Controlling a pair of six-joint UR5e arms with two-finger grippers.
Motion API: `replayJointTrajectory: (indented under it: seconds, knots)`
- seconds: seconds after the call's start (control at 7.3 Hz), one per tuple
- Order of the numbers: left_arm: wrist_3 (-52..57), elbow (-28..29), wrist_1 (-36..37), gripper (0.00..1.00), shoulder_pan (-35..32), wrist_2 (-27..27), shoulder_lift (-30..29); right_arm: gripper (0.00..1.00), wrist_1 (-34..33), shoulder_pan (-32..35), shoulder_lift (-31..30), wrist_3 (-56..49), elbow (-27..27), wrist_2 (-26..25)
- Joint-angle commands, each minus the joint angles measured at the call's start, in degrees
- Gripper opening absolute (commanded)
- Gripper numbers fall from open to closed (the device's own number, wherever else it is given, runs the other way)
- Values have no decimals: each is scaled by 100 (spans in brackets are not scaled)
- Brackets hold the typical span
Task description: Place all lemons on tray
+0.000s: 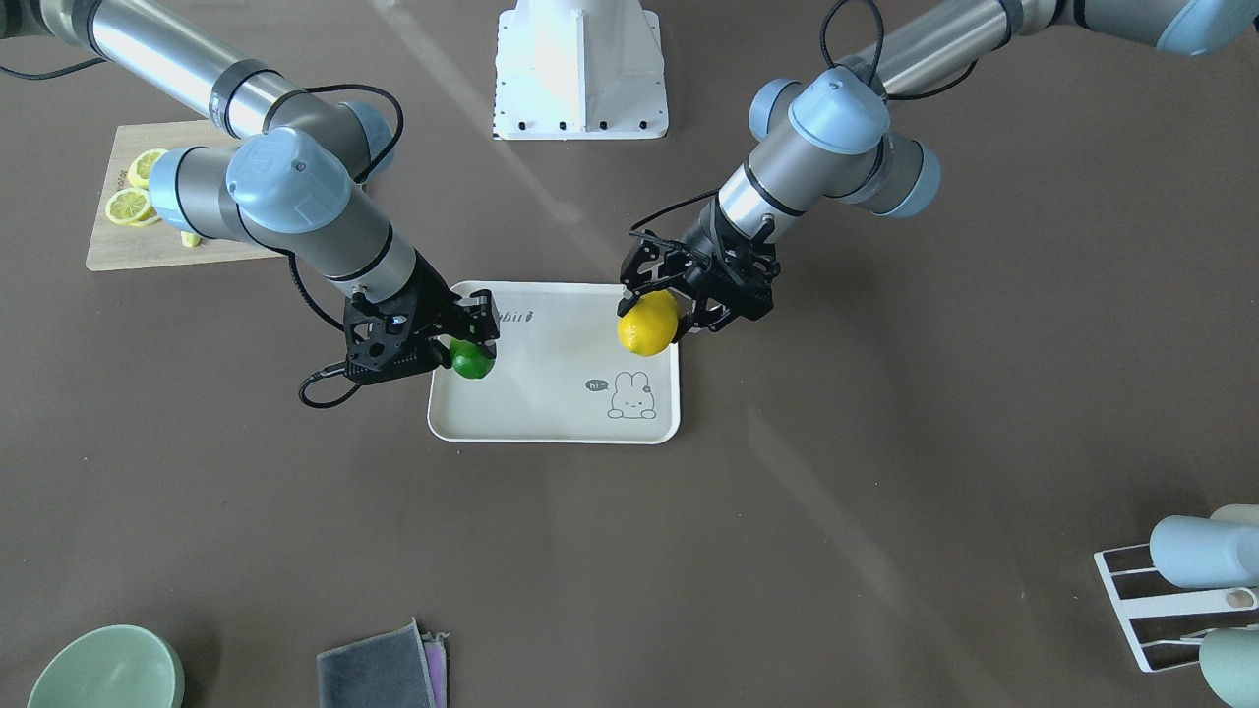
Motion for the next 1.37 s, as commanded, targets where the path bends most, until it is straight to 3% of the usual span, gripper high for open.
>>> replayJointTrajectory:
  seconds: [0.0, 0.27, 0.41, 0.55, 0.68, 0.82, 0.96, 1.23]
  knots:
    - [9, 290, 10, 0, 157, 318, -250, 0, 0, -162, 60, 69, -69, -127]
    - [9, 430, 1, 0, 263, 355, -320, 0, 0, -277, 68, 87, -165, -295]
    - [9, 492, -8, 0, 333, 503, -321, 84, 0, -277, 103, 87, -200, -295]
    - [9, 536, 1, 0, 534, 757, -312, 100, 0, -268, 156, 104, -192, -295]
    - [9, 658, -8, 0, 693, 1064, -321, 100, 0, -120, 226, 113, -140, -234]
    - [18, 685, -8, 21, 729, 1206, -321, 100, -8, -6, 227, 122, -17, -181]
    - [44, 660, 9, 97, 721, 1208, -321, 100, -43, 248, 235, 113, 88, 185]
    - [44, 100, 445, 98, 442, 946, -268, 100, -70, 757, 157, 26, 194, 853]
